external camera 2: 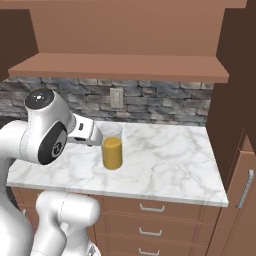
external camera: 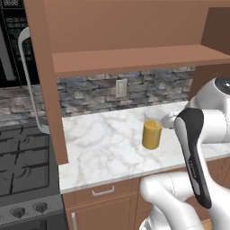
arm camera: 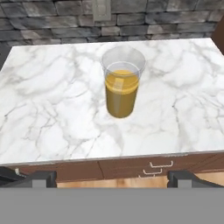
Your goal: There is a tray on the dining counter. Grab the cup, mug, and pitcher and place them on the tray. The pitcher may be placed next to the tray if it cannot fit the tray.
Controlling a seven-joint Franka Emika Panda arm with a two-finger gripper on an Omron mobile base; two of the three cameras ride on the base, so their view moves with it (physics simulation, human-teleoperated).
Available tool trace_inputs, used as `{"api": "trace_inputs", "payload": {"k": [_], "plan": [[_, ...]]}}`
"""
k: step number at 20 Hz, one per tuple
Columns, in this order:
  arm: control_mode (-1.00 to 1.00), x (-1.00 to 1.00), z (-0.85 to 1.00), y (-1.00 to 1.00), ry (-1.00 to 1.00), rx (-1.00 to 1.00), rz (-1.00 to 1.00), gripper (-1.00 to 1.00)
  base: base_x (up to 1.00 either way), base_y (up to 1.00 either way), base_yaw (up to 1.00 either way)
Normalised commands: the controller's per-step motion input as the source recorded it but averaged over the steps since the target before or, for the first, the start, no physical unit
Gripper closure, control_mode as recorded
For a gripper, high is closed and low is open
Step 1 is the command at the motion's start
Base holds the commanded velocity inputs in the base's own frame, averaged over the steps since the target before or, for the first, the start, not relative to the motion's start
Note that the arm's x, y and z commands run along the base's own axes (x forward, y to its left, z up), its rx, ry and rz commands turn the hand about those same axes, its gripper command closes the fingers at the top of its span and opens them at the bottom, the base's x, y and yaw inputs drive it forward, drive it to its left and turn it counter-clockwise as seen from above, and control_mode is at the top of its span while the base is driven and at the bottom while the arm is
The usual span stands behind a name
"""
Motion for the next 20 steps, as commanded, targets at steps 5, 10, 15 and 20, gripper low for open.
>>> {"api": "trace_inputs", "payload": {"k": [5, 10, 15, 20], "plan": [[-1.0, 0.35, -0.12, 0.0, 0.03, 0.0, 0.0, -1.0, 0.0, 0.0, 0.0], [-1.0, 0.27, -0.08, 0.0, 0.07, 0.02, -0.03, -1.0, 0.0, 0.0, 0.0], [-1.0, 0.31, -0.13, 0.0, 0.07, 0.02, -0.07, -1.0, 0.0, 0.0, 0.0], [-1.0, 0.25, -0.16, 0.0, 0.05, 0.02, -0.06, -1.0, 0.0, 0.0, 0.0]]}}
